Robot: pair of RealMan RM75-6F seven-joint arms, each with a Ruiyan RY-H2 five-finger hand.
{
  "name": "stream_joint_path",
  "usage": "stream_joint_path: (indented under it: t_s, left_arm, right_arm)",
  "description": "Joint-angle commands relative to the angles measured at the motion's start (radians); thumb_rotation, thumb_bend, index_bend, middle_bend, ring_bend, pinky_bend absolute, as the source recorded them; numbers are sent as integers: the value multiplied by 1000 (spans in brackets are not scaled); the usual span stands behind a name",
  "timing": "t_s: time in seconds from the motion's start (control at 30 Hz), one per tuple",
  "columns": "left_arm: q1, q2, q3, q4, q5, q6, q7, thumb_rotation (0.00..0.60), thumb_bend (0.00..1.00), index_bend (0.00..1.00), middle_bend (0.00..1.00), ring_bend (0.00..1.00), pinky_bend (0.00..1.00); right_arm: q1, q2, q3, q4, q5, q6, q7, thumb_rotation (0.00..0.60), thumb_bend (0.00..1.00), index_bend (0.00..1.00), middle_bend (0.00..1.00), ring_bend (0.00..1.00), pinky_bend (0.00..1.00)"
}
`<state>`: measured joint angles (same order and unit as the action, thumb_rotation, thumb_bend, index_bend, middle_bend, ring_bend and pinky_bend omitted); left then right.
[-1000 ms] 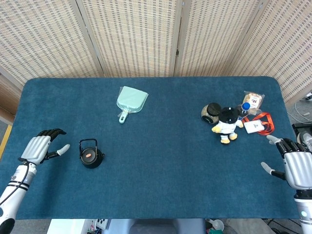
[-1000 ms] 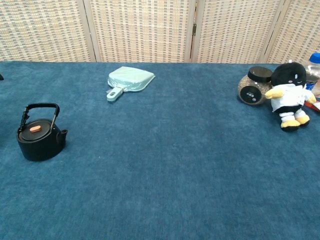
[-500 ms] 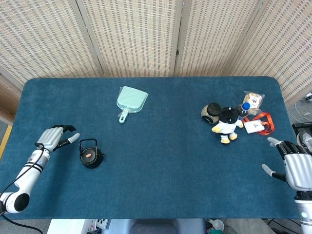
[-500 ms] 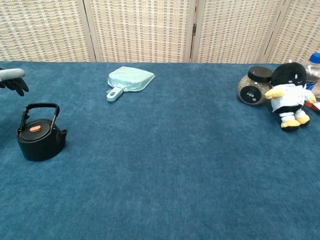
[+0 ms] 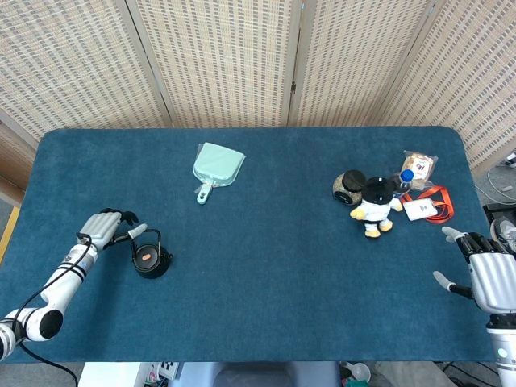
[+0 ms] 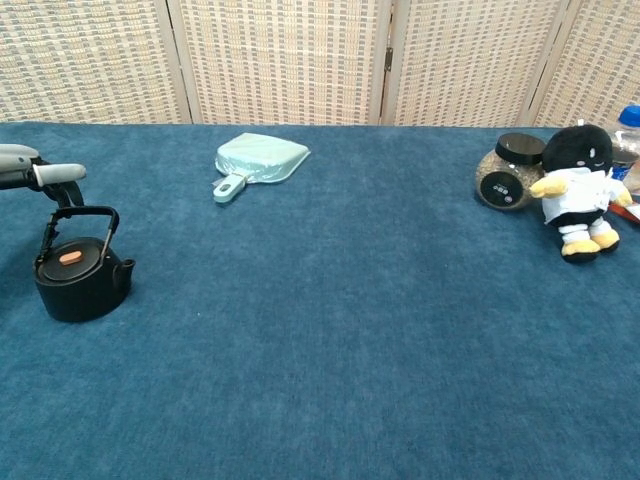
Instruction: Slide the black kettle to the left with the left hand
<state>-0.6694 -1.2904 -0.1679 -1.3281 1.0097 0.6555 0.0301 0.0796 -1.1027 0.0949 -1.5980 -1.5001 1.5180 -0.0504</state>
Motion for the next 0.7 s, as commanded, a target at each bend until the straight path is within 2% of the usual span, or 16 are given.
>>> stream_joint_path:
  t_s: [0.03,0.7]
  left_arm:
    - [-7,-2,5,-12,-6,6,11,0,96,307,357,189,76]
    - [-26,42,23,-163,9,59,52,0,96,314,397,215,76]
  right_arm:
    - [-2,-3,-1,5,5,-1,4,600,115,248,365,272,336]
    - [-16,-16,-2,47,14,11,45,600,115,248,365,272,336]
